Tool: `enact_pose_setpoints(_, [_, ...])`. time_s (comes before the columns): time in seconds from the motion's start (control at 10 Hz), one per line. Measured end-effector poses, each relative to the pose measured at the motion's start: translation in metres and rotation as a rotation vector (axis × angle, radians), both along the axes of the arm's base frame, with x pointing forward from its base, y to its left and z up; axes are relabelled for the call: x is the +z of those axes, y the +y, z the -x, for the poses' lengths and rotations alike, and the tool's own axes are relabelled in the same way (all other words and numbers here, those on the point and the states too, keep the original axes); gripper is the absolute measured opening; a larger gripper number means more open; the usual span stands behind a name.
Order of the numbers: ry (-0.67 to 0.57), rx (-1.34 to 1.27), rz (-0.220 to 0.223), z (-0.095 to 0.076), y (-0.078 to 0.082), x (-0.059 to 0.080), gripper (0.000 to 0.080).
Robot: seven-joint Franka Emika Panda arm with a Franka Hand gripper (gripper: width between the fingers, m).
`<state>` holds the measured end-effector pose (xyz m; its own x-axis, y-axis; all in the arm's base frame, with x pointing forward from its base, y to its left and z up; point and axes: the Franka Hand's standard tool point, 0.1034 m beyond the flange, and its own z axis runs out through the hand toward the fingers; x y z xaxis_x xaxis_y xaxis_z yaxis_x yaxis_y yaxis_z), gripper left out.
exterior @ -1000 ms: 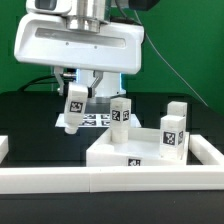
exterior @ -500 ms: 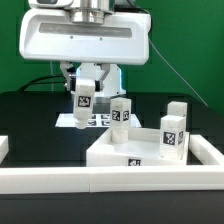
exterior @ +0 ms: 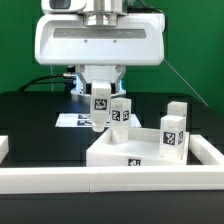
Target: Assemble square table
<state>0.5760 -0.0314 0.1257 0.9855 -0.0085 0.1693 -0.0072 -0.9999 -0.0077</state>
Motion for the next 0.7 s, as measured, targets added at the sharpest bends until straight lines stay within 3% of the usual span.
enact_pose_setpoints(0.4, [-0.053, -0.003, 0.016, -0.003, -0.005, 0.002, 0.0290])
enact_pose_setpoints(0.5, [-0.150, -0.029, 0.037, -0.001, -0.013, 0.002, 0.0290])
enact_pose_setpoints(0.6, [-0.201, -0.036, 0.059, 0.005, -0.012, -0.002, 0.0290])
enact_pose_setpoints(0.7, [-0.199, -0.038, 0.053, 0.006, -0.006, -0.004, 0.0290])
